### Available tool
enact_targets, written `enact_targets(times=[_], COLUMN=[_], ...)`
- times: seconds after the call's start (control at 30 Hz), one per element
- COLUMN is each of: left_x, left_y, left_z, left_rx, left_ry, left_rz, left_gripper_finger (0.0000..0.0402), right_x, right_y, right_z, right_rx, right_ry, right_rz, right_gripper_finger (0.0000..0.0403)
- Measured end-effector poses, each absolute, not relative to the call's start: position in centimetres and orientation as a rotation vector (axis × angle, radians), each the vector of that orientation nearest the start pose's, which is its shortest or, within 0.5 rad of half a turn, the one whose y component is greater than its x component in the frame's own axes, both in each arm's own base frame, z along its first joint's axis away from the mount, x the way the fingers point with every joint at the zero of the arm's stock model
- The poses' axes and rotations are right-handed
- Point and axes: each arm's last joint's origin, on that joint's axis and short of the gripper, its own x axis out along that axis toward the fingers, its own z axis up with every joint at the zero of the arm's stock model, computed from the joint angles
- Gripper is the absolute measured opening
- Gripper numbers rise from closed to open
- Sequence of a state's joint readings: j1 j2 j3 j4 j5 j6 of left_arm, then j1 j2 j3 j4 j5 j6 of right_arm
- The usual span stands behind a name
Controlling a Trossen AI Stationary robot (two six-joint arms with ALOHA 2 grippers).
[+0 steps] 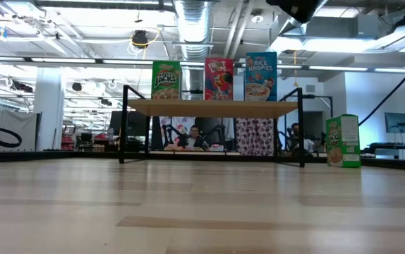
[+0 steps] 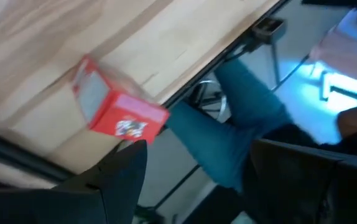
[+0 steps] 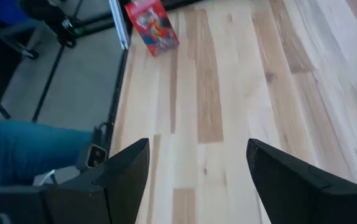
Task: Stack cereal on shelf
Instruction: Put the red cereal box on the shelf aligned with the other red cereal box
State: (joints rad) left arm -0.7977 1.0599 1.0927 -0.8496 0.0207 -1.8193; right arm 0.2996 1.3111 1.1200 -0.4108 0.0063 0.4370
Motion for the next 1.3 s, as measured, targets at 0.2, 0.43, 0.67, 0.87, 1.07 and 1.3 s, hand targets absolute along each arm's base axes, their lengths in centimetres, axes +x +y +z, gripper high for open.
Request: enact_targets(times=[0.2, 0.43, 0.67, 0.87, 1.07, 1.3], left_x=[13.2, 13.1, 13.5, 14.3, 14.7, 14.9], left_y=[-14.8, -14.7, -14.9, -15.5, -16.2, -17.4], left_z=[33.0, 32.8, 32.4, 31.4, 30.5, 29.4], left_rx=[-1.073, -0.743, -0.365, -0.17, -0.025, 0.175], left_ry=[1.206, 1.162, 1.071, 1.06, 1.095, 1.099], left_rz=[-0.01, -0.202, -0.365, -0.395, -0.465, -0.584], left_gripper_finger=[0.0275, 0.0275, 0.0275, 0.0275, 0.0275, 0.0275], right_x=[28.0, 28.4, 28.7, 28.9, 29.3, 29.5], right_y=[8.6, 8.3, 7.7, 6.7, 5.5, 4.6], right_z=[30.9, 30.9, 30.9, 31.0, 31.0, 31.1], right_rx=[0.328, 0.335, 0.344, 0.356, 0.404, 0.45], right_ry=[0.657, 0.639, 0.631, 0.617, 0.6, 0.587], right_rz=[0.146, 0.141, 0.121, 0.09, 0.043, 0.002], right_gripper_finger=[0.0294, 0.0294, 0.0294, 0.0294, 0.0294, 0.0294])
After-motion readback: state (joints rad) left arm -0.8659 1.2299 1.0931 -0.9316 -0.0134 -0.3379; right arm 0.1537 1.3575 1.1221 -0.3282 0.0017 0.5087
